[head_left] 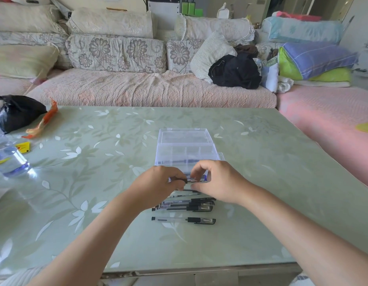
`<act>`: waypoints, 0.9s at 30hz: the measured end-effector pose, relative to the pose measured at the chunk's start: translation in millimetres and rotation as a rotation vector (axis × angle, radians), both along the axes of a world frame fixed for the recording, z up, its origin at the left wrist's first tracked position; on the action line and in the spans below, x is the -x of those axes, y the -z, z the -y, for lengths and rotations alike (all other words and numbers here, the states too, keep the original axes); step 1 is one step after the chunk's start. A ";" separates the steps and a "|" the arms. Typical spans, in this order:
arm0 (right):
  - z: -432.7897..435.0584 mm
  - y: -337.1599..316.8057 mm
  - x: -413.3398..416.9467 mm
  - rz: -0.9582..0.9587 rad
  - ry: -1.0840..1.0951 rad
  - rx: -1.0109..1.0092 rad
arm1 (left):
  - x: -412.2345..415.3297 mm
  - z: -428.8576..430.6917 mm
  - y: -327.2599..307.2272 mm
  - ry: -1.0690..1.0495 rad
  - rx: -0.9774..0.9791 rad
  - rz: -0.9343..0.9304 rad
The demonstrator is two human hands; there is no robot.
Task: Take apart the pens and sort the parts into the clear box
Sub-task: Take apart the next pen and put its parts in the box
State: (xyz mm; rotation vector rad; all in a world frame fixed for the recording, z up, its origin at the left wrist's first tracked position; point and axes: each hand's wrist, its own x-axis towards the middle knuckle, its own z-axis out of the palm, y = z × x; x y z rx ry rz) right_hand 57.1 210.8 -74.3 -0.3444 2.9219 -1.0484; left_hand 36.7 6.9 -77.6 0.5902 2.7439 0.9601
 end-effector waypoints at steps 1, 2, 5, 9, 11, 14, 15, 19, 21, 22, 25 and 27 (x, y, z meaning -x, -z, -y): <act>-0.3 -0.4 -0.3 -0.003 -0.003 -0.001 | -0.1 0.1 0.0 0.004 0.004 0.000; 0.1 -0.5 -0.6 0.001 -0.005 -0.002 | -0.3 0.0 0.2 0.007 0.008 -0.001; 2.2 2.1 0.2 0.027 -0.003 -0.034 | -0.2 0.9 1.1 0.012 0.013 -0.026; 2.5 1.5 1.1 0.048 0.004 -0.062 | 1.4 0.6 1.5 0.019 0.009 -0.028; 2.4 -0.6 0.6 0.025 -0.011 -0.077 | 1.8 0.4 1.5 0.027 -0.002 -0.021; 3.4 -0.3 2.0 0.015 -0.033 -0.085 | 1.8 1.0 1.7 0.037 -0.016 -0.014; 4.0 0.6 3.0 0.023 -0.030 -0.087 | 1.9 1.5 1.9 0.038 -0.020 -0.015; 4.9 2.8 5.6 0.058 -0.009 -0.113 | 3.3 3.5 2.3 0.041 -0.022 -0.022; 4.7 0.5 5.0 0.049 -0.006 -0.097 | 4.2 3.9 2.1 0.041 -0.027 -0.016; 4.7 -0.6 4.7 0.034 -0.007 -0.095 | 4.4 3.9 2.1 0.038 -0.025 -0.013; 5.6 -1.3 5.6 0.018 -0.014 -0.099 | 4.7 3.7 1.9 0.031 -0.024 -0.004; 6.4 0.2 7.2 0.033 -0.016 -0.086 | 4.5 4.1 1.5 0.024 -0.026 -0.001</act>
